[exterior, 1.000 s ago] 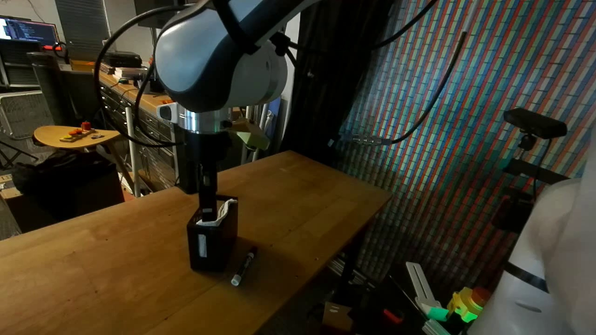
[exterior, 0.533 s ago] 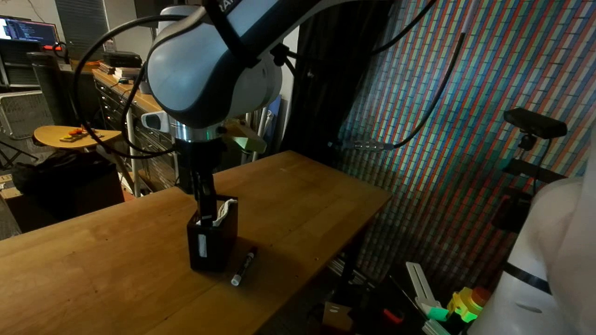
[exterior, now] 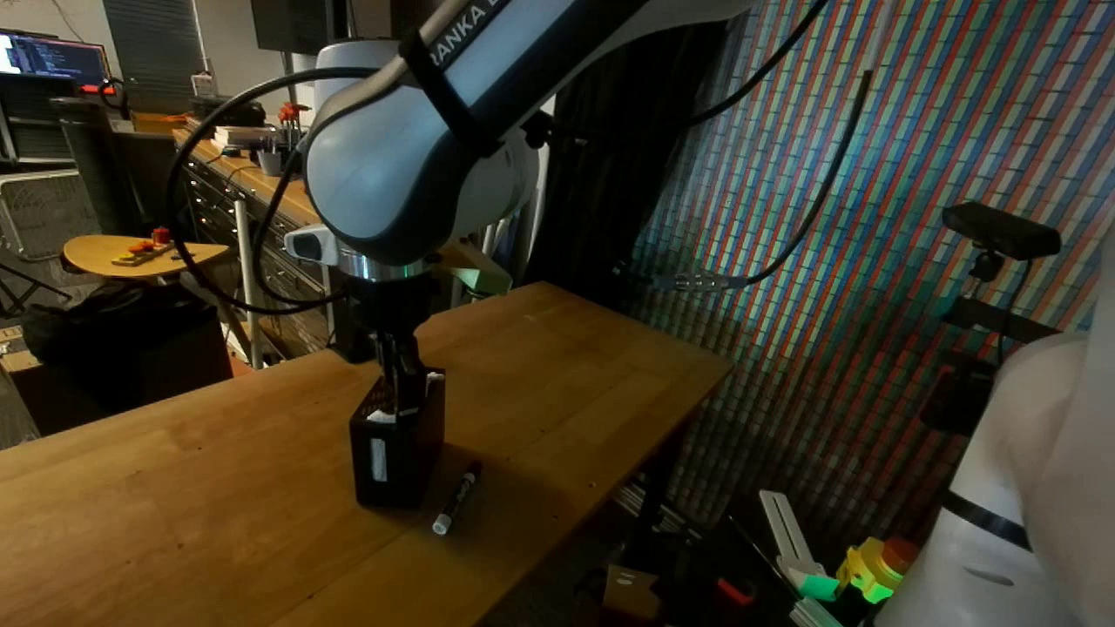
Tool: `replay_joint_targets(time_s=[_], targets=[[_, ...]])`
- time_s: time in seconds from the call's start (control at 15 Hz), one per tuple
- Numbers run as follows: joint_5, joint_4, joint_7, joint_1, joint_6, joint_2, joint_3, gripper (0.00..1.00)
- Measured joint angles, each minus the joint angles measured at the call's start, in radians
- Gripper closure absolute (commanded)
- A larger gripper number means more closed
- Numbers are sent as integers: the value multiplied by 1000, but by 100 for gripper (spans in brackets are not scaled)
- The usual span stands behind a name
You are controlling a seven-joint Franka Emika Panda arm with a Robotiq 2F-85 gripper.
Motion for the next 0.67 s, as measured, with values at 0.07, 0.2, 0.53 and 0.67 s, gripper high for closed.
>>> replay_joint_targets(time_s=[0.07, 0.2, 0.53, 0.67], targets=[[-6, 0, -1, -1, 2, 0, -5, 58], [-13, 0, -7, -1, 3, 1, -13, 58], [-14, 0, -23, -3, 7, 17, -23, 63], [-14, 0, -25, -7, 13, 26, -24, 73]])
